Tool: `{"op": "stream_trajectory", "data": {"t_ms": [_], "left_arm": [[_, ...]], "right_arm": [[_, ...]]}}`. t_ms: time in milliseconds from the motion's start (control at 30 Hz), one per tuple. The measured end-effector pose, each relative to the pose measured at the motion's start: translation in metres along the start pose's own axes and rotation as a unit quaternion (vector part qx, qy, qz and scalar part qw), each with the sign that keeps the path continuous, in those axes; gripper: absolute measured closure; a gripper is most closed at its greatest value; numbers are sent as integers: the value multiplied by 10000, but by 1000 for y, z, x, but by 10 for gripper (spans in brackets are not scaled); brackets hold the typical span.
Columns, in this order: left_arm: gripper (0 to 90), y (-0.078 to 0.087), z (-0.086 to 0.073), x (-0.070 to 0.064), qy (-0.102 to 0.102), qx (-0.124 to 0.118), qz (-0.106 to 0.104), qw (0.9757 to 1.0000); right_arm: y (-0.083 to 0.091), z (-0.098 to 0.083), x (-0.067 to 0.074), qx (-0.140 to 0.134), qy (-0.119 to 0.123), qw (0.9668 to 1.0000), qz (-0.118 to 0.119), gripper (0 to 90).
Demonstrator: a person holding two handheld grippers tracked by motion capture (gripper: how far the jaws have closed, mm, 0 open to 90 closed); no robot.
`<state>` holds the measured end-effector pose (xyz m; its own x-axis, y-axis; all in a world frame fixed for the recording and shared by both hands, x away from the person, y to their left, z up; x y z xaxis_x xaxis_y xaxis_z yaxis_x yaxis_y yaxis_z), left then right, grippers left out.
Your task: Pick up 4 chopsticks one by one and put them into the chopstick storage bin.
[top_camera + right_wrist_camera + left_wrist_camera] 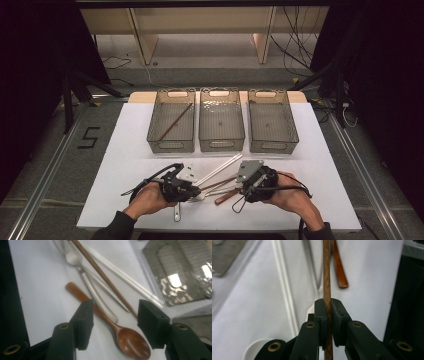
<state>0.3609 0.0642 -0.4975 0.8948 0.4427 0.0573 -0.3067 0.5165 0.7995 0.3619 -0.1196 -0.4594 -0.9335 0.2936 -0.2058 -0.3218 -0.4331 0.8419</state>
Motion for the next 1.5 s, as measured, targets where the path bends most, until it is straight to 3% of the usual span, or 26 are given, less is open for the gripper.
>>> {"op": "stream_trajectory", "data": {"t_ms": [67,233,400,600,933,1167,1267,1500], "left_arm": [[836,3,-1,9,173,-90,116,9997],[836,11,-4,27,540,-268,373,9975],[836,16,-9,43,862,-402,557,9939],[836,24,-14,60,1248,-585,792,9873],[836,43,-21,89,1804,-884,1220,9720],[836,52,-25,106,2054,-1022,1416,9630],[836,55,-26,115,2139,-1059,1496,9595],[836,62,-22,138,2230,-1109,1639,9545]], "right_arm": [[4,-1,-6,-185,-276,9994,-91,436],[5,-6,-16,-620,-979,9932,-152,385],[2,-9,-19,-807,-1326,9876,-230,356],[-1,-12,-21,-958,-1544,9830,-265,328],[-8,-16,-18,-1155,-1757,9774,-224,317],[-11,-17,-17,-1271,-1855,9742,-206,290],[-12,-18,-15,-1293,-1862,9738,-175,288],[-12,-20,-11,-1330,-1894,9727,-157,288]]}}
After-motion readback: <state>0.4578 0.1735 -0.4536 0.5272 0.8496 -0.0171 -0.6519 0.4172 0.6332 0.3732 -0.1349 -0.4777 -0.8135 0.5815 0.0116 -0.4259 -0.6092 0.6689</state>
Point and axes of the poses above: each handheld gripper's, and its own axes: y roughly backward along the jaws, z roughly out of its top, x roughly to its left, the point moved 8 cm from there along -y, roughly forward along the jaws, and after that the axes turned 5 degrees about z, right-handed, at the moved point
